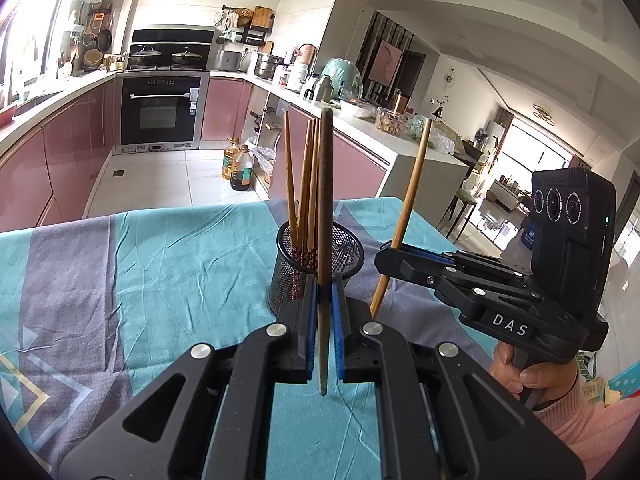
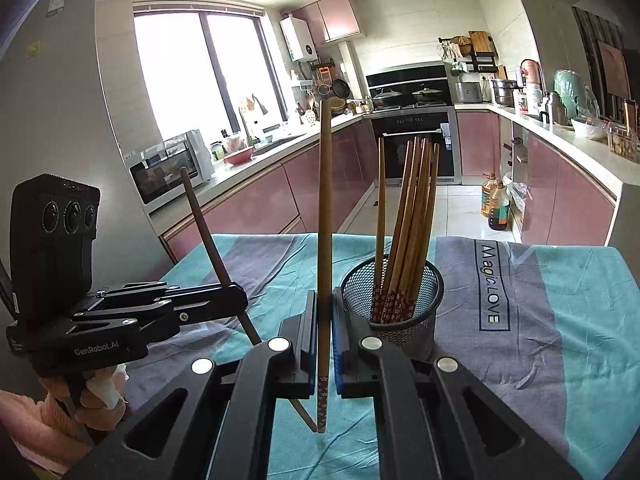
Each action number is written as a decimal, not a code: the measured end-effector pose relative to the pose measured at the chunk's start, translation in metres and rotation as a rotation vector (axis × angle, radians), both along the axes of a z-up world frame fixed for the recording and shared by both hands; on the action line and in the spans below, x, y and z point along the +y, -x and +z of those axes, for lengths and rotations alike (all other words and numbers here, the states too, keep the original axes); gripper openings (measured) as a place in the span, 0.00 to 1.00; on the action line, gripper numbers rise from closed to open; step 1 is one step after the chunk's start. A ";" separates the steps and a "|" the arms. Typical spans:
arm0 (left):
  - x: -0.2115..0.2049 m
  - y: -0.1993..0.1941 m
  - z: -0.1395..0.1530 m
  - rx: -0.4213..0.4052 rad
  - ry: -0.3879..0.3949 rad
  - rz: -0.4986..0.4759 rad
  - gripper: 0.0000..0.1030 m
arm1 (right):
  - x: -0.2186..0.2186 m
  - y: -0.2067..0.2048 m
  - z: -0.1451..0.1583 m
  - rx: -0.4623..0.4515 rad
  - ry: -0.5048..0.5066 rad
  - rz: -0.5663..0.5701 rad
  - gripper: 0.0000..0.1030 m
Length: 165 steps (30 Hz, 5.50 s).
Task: Organize utensils
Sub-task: 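Carry both upright chopsticks with both grippers over the black mesh cup, then lower both chopsticks into the mesh cup with both grippers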
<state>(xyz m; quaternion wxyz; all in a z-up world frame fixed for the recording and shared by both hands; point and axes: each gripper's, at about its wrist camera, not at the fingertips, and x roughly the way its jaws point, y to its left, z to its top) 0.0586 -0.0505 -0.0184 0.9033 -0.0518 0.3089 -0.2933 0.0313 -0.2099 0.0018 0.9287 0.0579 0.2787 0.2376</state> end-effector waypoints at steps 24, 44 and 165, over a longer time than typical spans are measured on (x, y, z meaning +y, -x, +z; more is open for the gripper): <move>-0.004 0.000 0.012 -0.038 -0.004 -0.010 0.07 | -0.002 -0.007 0.010 -0.037 0.008 -0.006 0.06; -0.010 0.003 0.030 -0.083 -0.018 -0.027 0.07 | -0.005 -0.014 0.022 -0.063 0.002 -0.001 0.06; -0.049 -0.029 0.066 -0.095 -0.038 0.000 0.07 | -0.003 -0.068 0.005 -0.033 0.041 -0.079 0.05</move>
